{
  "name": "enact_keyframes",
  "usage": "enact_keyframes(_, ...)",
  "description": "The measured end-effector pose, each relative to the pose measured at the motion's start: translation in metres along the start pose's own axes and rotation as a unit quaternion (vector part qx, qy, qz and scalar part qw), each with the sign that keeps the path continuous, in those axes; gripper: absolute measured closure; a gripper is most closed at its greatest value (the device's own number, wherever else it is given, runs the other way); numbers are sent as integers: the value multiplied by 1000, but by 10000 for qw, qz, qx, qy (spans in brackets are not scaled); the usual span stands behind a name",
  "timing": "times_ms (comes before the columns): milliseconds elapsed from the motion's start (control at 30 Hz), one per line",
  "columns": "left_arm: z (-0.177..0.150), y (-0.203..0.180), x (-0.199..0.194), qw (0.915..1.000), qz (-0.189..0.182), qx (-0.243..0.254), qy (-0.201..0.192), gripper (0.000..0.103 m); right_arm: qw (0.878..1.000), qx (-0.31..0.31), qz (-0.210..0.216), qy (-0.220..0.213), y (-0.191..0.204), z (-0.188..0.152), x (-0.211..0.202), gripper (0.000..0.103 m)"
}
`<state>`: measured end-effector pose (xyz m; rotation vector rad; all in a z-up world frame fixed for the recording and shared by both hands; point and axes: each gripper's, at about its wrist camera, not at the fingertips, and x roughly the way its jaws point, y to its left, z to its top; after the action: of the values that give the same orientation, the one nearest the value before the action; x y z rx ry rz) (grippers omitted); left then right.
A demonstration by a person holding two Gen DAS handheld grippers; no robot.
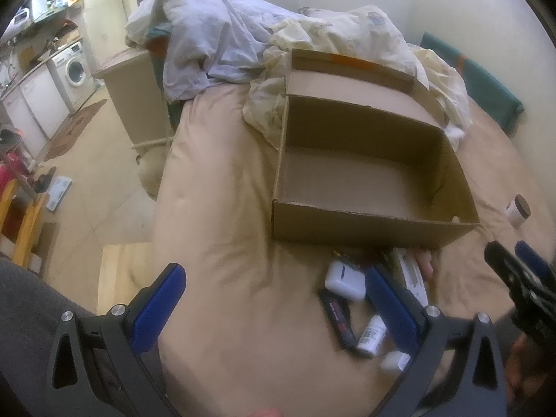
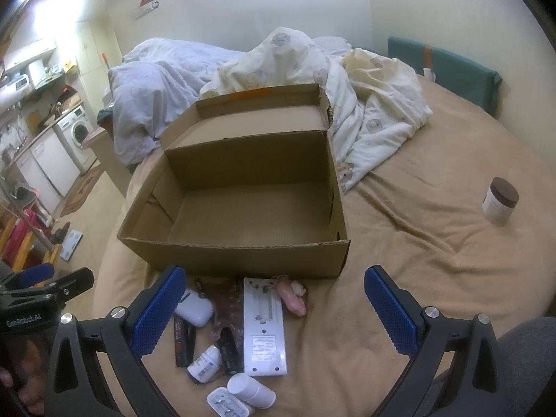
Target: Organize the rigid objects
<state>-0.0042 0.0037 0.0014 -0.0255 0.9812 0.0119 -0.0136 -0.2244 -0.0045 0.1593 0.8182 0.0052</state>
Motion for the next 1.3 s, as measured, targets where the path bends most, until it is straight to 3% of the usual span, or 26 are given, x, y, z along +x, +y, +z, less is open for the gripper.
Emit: enact_keyframes(1300, 2, 0, 1, 10000, 43, 42, 60, 0, 10000, -17, 19, 40, 0, 0, 0, 0)
